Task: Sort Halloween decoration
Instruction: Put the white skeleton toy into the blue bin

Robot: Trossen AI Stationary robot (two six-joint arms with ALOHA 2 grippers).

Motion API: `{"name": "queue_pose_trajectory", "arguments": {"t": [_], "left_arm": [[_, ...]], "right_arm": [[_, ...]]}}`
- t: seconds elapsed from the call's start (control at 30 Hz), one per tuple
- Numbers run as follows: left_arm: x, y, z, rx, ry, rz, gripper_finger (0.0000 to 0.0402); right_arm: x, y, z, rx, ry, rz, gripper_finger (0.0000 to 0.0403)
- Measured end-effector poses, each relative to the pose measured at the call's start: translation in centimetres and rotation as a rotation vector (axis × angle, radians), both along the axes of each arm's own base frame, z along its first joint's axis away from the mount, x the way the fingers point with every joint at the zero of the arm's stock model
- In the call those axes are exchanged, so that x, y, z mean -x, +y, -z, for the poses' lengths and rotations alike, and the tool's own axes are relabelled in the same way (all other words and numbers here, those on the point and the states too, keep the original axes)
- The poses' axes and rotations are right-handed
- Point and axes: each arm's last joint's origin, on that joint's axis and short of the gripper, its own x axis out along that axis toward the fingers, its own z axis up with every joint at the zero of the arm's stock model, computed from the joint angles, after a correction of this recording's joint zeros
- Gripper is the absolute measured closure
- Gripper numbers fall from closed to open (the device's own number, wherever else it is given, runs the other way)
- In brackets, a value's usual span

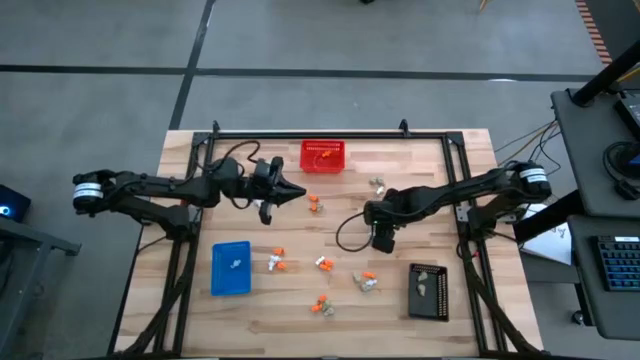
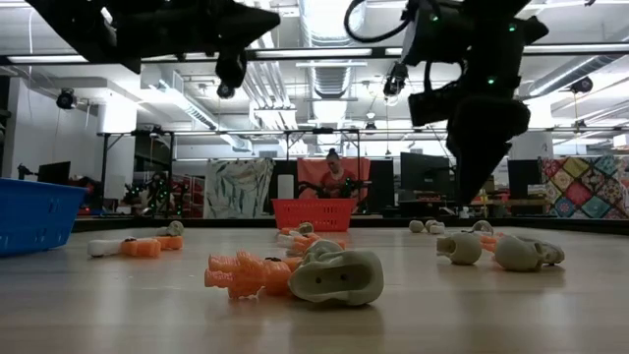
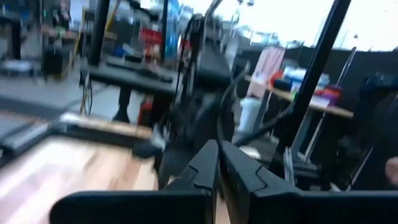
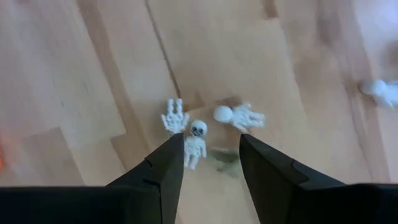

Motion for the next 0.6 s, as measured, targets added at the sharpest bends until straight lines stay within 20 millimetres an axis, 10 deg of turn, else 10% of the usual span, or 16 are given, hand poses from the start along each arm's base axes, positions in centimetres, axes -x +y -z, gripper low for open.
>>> {"name": "queue_pose_trajectory", "arguments": {"t": [0.6], "left_arm": [[-0.2, 0.1, -0.1, -0.005, 0.001, -0.001, 0.0401]], "right_arm": [[-3.0, 0.5, 3.1, 0.028, 0.136, -0.268, 0.0236]]}}
